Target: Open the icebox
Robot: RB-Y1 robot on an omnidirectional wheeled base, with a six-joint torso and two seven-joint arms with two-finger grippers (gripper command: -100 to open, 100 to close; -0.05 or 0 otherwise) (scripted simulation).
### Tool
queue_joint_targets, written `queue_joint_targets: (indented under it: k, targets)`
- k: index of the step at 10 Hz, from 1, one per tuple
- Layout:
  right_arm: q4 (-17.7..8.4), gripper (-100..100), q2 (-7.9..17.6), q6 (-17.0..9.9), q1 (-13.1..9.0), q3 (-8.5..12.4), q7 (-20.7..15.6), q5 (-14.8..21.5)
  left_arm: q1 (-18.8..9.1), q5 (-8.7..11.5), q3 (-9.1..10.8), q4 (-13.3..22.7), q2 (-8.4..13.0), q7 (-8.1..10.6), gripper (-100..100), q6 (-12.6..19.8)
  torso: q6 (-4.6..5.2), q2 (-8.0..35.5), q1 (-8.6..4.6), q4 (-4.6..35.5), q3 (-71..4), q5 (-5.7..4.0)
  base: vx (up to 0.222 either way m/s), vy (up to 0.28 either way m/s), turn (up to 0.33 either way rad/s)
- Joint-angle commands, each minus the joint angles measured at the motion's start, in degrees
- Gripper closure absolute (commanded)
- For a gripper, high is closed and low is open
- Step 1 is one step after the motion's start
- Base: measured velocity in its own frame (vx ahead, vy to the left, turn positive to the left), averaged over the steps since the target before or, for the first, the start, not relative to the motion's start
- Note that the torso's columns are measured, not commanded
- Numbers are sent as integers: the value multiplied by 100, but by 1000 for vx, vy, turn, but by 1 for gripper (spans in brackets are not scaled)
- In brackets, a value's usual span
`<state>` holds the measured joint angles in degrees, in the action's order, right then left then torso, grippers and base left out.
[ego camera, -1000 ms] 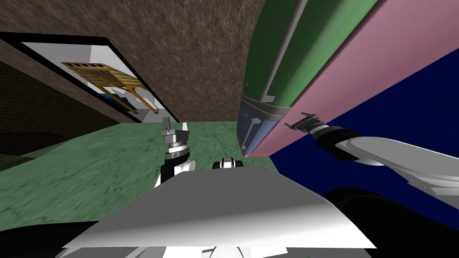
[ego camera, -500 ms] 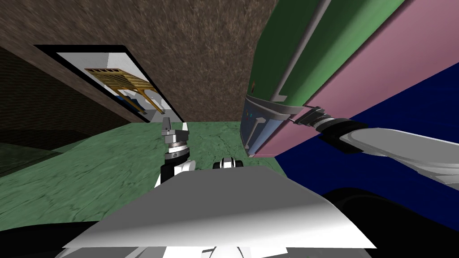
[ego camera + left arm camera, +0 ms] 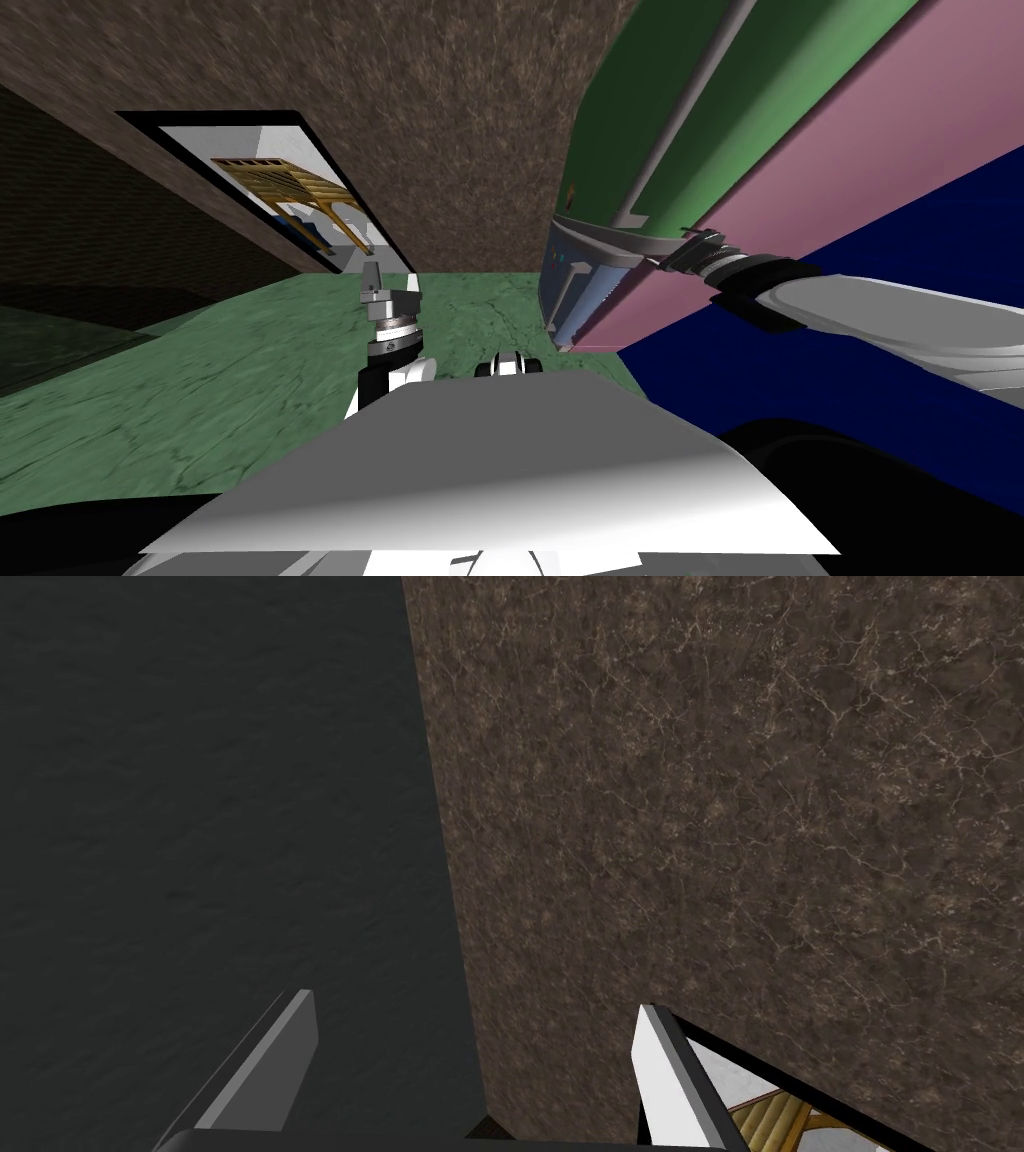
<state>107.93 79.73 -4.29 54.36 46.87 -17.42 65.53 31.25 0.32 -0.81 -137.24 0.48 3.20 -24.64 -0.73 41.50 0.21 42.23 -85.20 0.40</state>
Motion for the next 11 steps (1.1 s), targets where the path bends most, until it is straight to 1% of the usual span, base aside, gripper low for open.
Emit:
queue_joint_targets:
  k: [1,3,4,5,6,7,8,9,10,11]
  targets:
    - [-27,-100,191,-176,64,223,-34,83,0,0,0,0,0,0,0,0,2,-6,11,-2,-4,5,-3,62,8]
    - [-89,-100,336,-246,91,303,-71,194,0,0,0,0,0,0,0,0,-19,-19,38,-1,-17,23,-1,82,26]
    - [-89,-100,336,-246,91,303,-71,194,0,0,0,0,0,0,0,0,-21,-22,42,0,-19,28,-4,55,10]
    - [-115,-100,311,-160,190,209,-64,157,0,0,0,0,0,0,0,0,-33,-24,39,3,-24,37,-22,15,-48]
    - [-126,-100,302,-142,197,182,-59,163,0,0,0,-1,0,0,0,0,-1,-8,20,-6,-8,11,-25,5,-51]
    - [-125,100,289,-129,213,167,-59,161,0,0,0,-1,0,0,0,0,22,13,-6,-7,12,-15,-22,12,-40]
    - [-297,100,264,-99,241,142,-91,122,1,0,0,0,0,0,0,0,33,35,-14,6,27,-14,77,173,-77]
    - [-297,100,264,-99,241,142,-91,122,2,0,-1,0,-1,0,0,0,37,28,46,9,25,6,123,247,-68]
    - [-473,100,250,-94,243,151,-123,85,1,0,-1,-1,-2,0,0,-1,26,19,63,-9,19,4,130,261,-53]
    - [-473,100,250,-94,243,151,-123,85,2,0,-2,-1,-2,0,0,-1,20,12,43,-8,11,5,85,271,-34]
